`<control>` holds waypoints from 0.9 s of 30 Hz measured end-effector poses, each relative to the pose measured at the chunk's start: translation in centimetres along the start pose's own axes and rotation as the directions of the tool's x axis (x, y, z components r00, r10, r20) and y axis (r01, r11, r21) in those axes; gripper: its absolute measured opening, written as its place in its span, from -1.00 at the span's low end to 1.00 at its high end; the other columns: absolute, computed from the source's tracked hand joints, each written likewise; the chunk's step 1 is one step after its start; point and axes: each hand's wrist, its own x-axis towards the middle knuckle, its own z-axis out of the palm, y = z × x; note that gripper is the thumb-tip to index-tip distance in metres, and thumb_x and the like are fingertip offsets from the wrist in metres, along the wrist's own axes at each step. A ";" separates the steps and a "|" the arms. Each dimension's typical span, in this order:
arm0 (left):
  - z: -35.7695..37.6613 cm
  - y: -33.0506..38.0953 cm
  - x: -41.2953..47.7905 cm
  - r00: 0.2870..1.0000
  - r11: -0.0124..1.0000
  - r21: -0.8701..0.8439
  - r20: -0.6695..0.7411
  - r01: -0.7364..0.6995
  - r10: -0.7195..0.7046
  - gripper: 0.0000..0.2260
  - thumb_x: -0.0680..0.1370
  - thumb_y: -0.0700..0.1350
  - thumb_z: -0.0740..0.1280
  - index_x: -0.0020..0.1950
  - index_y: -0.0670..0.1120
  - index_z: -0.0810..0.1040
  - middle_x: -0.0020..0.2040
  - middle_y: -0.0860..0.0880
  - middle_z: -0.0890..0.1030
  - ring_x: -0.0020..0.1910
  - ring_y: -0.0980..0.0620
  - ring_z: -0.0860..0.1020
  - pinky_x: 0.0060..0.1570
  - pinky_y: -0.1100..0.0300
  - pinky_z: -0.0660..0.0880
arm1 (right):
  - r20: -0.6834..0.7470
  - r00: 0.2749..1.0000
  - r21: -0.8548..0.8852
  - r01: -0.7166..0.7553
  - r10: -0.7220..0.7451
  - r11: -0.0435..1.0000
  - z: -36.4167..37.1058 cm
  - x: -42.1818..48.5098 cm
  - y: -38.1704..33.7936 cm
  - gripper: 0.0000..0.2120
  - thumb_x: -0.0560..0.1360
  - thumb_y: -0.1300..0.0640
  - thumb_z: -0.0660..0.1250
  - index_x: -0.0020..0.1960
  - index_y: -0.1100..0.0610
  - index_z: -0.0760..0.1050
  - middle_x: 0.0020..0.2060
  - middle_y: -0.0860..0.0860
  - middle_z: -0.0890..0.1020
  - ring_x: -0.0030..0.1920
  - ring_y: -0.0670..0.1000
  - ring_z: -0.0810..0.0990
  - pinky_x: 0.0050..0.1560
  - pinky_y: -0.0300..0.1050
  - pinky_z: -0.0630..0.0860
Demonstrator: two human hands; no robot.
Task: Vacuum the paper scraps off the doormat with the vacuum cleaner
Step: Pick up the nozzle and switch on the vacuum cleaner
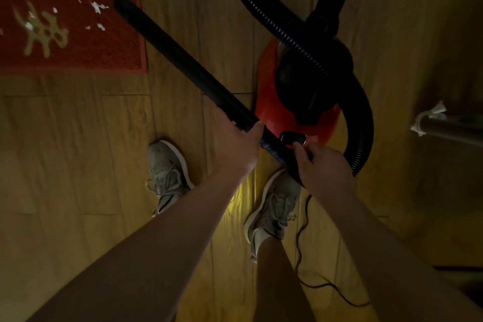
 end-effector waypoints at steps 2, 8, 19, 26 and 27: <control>0.2 -0.3 0.1 1.000 1.000 -0.005 0.003 0.001 -0.001 -0.56 0.53 -0.17 0.48 0.25 0.09 0.31 0.12 -0.04 0.59 0.09 0.05 0.63 0.14 0.04 0.62 | -0.028 0.999 -0.037 -0.047 0.046 0.998 0.6 0.8 0.1 -0.62 0.64 -0.13 0.20 -0.31 -0.01 0.36 -0.50 -0.08 0.40 -0.48 -0.10 0.37 -0.46 -0.17 0.15; 0.5 -1.4 0.5 1.000 1.000 0.002 -0.007 0.000 0.000 -0.52 0.53 -0.16 0.47 0.29 0.12 0.29 0.11 -0.02 0.59 0.08 0.06 0.63 0.11 0.09 0.60 | -0.093 0.990 -0.091 -0.110 0.102 0.990 2.3 2.2 0.9 -0.52 0.59 -0.24 0.21 -0.40 0.00 0.37 -0.51 -0.04 0.40 -0.47 -0.03 0.41 -0.45 -0.19 0.10; 1.3 -2.4 1.3 1.000 1.000 -0.009 -0.008 0.016 -0.016 -0.51 0.52 -0.15 0.49 0.34 0.01 0.33 0.13 -0.04 0.61 0.10 0.07 0.63 0.18 0.03 0.61 | -0.153 0.983 -0.068 -0.117 0.106 0.991 3.2 4.0 2.2 -0.47 0.57 -0.26 0.25 -0.44 0.04 0.37 -0.53 -0.01 0.42 -0.47 0.03 0.45 -0.44 -0.20 0.17; 2.0 -3.3 1.4 0.999 0.999 -0.010 -0.020 0.042 -0.042 -0.57 0.51 -0.15 0.48 0.27 0.01 0.36 0.11 -0.04 0.60 0.10 0.04 0.63 0.20 -0.03 0.60 | -0.155 0.985 -0.119 -0.098 0.079 0.988 3.7 4.2 2.7 -0.46 0.57 -0.30 0.21 -0.37 0.08 0.48 -0.51 -0.01 0.44 -0.44 0.04 0.45 -0.45 -0.20 0.13; 2.0 -3.4 1.4 0.999 0.999 -0.009 -0.022 0.045 -0.046 -0.55 0.51 -0.16 0.47 0.30 0.00 0.35 0.12 -0.05 0.60 0.11 0.03 0.63 0.21 -0.02 0.59 | -0.159 0.983 -0.126 -0.108 0.087 0.986 3.7 4.2 2.7 -0.46 0.57 -0.30 0.20 -0.37 0.07 0.47 -0.52 -0.02 0.42 -0.45 0.04 0.43 -0.45 -0.20 0.12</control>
